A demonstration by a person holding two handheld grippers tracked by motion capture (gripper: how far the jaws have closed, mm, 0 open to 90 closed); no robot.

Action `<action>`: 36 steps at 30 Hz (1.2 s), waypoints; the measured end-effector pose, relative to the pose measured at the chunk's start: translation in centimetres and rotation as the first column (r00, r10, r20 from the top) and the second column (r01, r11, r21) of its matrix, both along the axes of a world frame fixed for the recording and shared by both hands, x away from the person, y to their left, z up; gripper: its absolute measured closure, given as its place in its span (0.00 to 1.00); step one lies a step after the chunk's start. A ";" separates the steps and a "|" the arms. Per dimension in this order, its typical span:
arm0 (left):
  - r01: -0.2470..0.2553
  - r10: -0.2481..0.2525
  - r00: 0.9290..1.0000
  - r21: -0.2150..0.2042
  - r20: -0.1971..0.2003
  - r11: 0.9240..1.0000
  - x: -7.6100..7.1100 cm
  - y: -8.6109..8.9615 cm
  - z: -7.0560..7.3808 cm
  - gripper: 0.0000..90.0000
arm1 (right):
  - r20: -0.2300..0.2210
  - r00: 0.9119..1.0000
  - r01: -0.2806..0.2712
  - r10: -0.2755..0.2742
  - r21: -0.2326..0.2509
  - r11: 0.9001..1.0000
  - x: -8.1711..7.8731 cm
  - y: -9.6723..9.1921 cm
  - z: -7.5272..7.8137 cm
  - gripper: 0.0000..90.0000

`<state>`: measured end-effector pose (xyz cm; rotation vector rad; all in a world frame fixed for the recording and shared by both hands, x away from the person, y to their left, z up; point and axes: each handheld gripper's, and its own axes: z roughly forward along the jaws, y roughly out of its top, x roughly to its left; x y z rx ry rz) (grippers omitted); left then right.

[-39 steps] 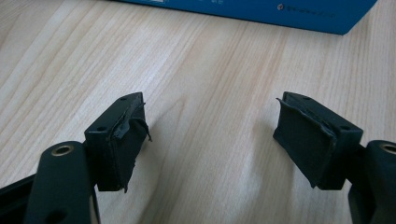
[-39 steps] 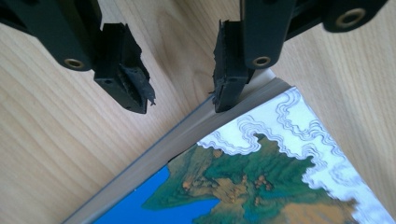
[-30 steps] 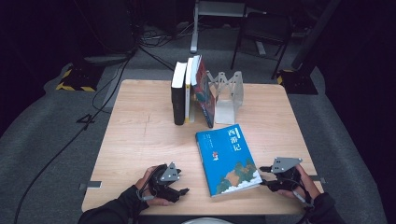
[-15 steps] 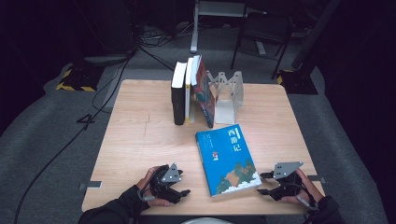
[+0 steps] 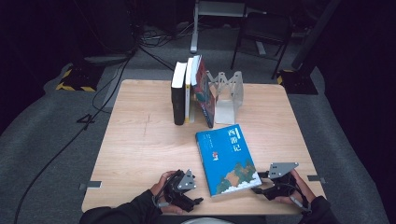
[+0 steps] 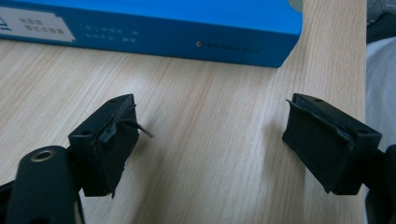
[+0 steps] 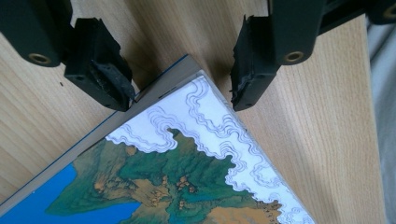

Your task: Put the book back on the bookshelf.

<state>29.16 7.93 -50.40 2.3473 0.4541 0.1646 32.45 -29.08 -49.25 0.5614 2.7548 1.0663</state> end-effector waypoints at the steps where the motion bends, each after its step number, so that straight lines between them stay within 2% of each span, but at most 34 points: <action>1: -0.002 0.002 1.000 -0.002 0.003 1.000 0.0 -0.1 0.0 0.20 | -0.001 1.000 0.003 -0.003 0.002 1.000 0.0 0.0 0.0 0.42; 6: -0.016 0.016 1.000 0.001 0.000 1.000 0.0 -0.5 0.0 0.18 | 0.009 1.000 0.001 -0.001 -0.006 1.000 -0.1 0.2 0.1 0.43; 8: -0.018 0.018 1.000 0.002 0.000 1.000 0.1 -0.9 0.0 0.18 | -0.018 0.999 -0.040 0.040 0.013 0.999 -0.3 0.5 0.1 0.48; 10: -0.016 0.016 1.000 0.000 0.002 1.000 0.1 -1.2 0.0 0.18 | -0.021 0.995 -0.094 0.094 0.001 0.996 -0.7 1.6 0.2 0.50; 12: -0.032 0.032 0.999 0.008 0.004 0.999 0.2 -1.2 0.0 0.15 | -0.015 0.994 -0.107 0.106 -0.016 0.994 -0.9 2.1 0.3 0.51; 13: -0.028 0.028 1.000 0.007 0.001 1.000 0.3 -1.0 0.0 0.14 | -0.002 0.994 -0.108 0.108 -0.033 0.994 -1.1 2.6 0.4 0.51; 14: -0.026 0.026 1.000 0.008 0.001 1.000 0.3 -0.8 0.0 0.14 | -0.002 0.995 -0.103 0.103 -0.030 0.994 -1.2 2.7 0.4 0.51; 17: -0.056 0.056 0.998 0.014 0.005 0.998 0.8 -0.2 0.0 0.14 | 0.000 0.995 -0.104 0.104 -0.017 0.994 -1.4 3.0 0.3 0.51; 18: -0.083 0.083 0.997 0.004 -0.006 0.997 1.3 0.3 0.0 0.14 | -0.002 0.994 -0.109 0.108 -0.014 0.994 -1.5 3.2 0.3 0.51; 25: -0.063 0.063 0.998 0.019 -0.010 0.998 2.6 1.9 0.0 0.10 | -0.008 0.993 -0.120 0.121 0.021 0.993 -1.8 4.5 0.1 0.50; 31: -0.055 0.056 0.998 0.027 -0.011 0.998 3.6 3.1 0.1 0.10 | 0.002 0.992 -0.130 0.130 0.018 0.991 -2.0 5.5 0.0 0.49; 33: -0.046 0.046 0.999 0.028 -0.014 0.999 3.9 3.5 0.1 0.10 | 0.035 0.987 -0.154 0.154 -0.013 0.988 -2.0 5.7 0.0 0.46; 36: -0.031 0.031 0.999 0.025 -0.009 0.999 4.1 3.8 0.0 0.10 | 0.058 0.989 -0.134 0.135 -0.017 0.991 -1.9 5.3 0.1 0.45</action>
